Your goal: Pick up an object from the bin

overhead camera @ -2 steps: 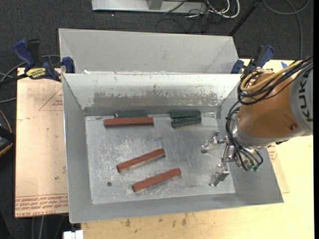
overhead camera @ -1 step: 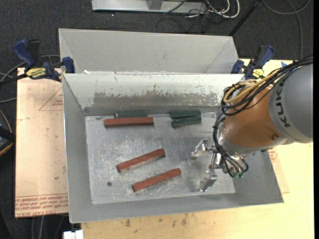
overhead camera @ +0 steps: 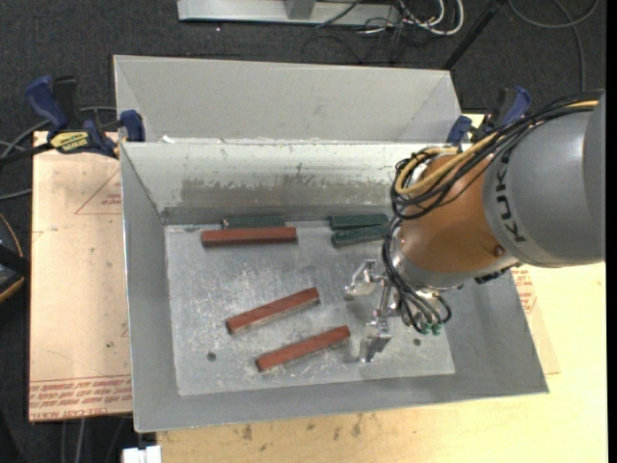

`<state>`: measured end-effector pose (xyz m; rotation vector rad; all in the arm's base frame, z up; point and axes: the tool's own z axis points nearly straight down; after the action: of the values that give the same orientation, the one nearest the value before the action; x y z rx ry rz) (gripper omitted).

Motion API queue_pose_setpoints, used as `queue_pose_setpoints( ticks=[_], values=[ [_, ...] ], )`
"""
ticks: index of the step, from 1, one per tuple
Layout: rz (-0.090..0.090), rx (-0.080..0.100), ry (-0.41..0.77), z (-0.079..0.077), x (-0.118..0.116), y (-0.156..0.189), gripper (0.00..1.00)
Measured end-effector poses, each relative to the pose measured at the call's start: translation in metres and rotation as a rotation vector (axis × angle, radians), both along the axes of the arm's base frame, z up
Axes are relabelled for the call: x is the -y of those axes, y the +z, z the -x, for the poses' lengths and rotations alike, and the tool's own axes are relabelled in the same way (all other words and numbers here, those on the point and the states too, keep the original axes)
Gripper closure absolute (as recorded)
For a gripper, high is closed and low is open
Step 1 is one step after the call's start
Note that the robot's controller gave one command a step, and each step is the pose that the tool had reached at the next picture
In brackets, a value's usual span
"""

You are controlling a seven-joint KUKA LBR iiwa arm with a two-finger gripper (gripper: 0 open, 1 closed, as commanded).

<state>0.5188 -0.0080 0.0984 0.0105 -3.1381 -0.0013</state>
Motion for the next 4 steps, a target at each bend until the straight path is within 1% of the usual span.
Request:
queue_pose_setpoints(
  ticks=[1,2,3,4],
  values=[
    [-0.001,0.016,0.101,0.001,-0.004,-0.022,1.00],
    [0.000,0.013,0.102,0.002,-0.004,-0.024,0.00],
    [0.000,0.013,0.102,0.002,-0.004,-0.024,0.00],
    [0.000,-0.001,0.110,-0.004,-0.015,0.028,0.00]
  ],
)
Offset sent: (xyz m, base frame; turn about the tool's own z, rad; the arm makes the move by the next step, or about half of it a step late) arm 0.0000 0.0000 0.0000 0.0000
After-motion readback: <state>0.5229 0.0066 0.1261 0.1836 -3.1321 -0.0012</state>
